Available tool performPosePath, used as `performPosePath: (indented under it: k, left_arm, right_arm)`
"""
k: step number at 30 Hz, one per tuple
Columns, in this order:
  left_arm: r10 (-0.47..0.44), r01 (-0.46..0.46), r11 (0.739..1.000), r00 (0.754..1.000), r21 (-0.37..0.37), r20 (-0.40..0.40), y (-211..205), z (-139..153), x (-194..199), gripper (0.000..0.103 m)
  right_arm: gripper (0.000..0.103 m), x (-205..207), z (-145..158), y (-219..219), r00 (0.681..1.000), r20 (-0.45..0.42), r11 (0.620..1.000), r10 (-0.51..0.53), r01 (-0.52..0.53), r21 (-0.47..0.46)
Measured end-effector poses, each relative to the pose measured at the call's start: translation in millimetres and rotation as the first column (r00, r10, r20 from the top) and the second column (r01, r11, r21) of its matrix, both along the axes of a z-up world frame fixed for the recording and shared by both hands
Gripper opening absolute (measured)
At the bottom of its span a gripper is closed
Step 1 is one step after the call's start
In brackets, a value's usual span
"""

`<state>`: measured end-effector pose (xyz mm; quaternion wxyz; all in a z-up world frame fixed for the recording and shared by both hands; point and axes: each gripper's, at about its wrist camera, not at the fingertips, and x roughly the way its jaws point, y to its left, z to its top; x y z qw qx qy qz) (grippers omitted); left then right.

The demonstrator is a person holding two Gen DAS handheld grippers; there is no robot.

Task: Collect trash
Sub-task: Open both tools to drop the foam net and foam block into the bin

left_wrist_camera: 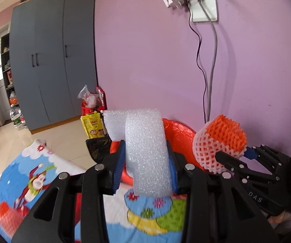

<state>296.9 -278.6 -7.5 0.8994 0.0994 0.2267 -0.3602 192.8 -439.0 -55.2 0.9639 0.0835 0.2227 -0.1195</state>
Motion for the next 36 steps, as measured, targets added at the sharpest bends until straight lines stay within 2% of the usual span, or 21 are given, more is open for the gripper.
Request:
performPosePath:
  k: [7,10,12,13,14,18,19,24,28,33,36]
  left_arm:
    - [-0.034,0.034,0.999,0.999,0.001,-0.039,-32.9,-18.3,41.4,0.037]
    - [-0.045,0.046,0.999,0.997,0.010,-0.063,-44.7,-30.0,58.2,0.037]
    - [-0.056,0.057,0.998,0.995,0.008,-0.088,-49.2,-35.1,67.5,0.037]
    - [-0.053,0.055,0.998,0.994,0.010,-0.095,-51.2,-36.8,73.0,0.042]
    - [-0.044,0.046,0.999,0.994,0.014,-0.099,-52.2,-39.2,78.3,0.053]
    - [0.002,-0.002,1.000,0.993,-0.004,-0.119,-40.5,-37.0,88.5,0.063]
    - [0.013,-0.014,1.000,0.993,-0.007,-0.115,-36.6,-35.5,88.3,0.069]
    - [0.120,-0.119,0.993,0.991,0.011,-0.065,0.9,-19.6,77.6,0.082]
    - [0.230,-0.230,0.973,0.973,0.020,0.002,47.1,-1.2,41.7,0.096]
    - [0.323,-0.324,0.946,0.946,0.009,0.025,106.6,15.4,-7.2,0.097]
    - [0.389,-0.390,0.921,0.919,0.011,0.068,147.2,21.6,-42.4,0.098]
  right_arm:
    - [0.046,40.4,-16.3,-22.1,1.000,-0.018,1.000,-0.022,0.023,0.006]
    - [0.051,52.9,-24.8,-29.0,0.999,-0.022,1.000,-0.028,0.028,0.013]
    - [0.060,60.3,-30.3,-32.8,0.999,-0.026,0.999,-0.033,0.033,0.019]
    - [0.067,61.9,-32.6,-33.4,0.999,-0.027,0.999,-0.033,0.034,0.022]
    - [0.069,63.8,-34.2,-34.3,0.999,-0.026,0.999,-0.034,0.035,0.024]
    - [0.069,63.8,-36.9,-32.7,0.999,-0.032,0.999,-0.039,0.040,0.025]
    - [0.069,62.3,-36.8,-31.7,0.999,-0.032,0.999,-0.038,0.039,0.025]
    - [0.069,46.2,-29.1,-22.6,0.999,-0.024,0.999,-0.030,0.031,0.040]
    - [0.069,27.4,-14.5,-8.3,1.000,-0.004,0.999,-0.004,0.004,0.039]
    - [0.069,2.8,9.2,20.9,0.998,0.022,0.998,0.056,-0.057,0.034]
    - [0.069,-10.5,22.6,45.8,0.993,0.031,0.993,0.114,-0.114,0.016]
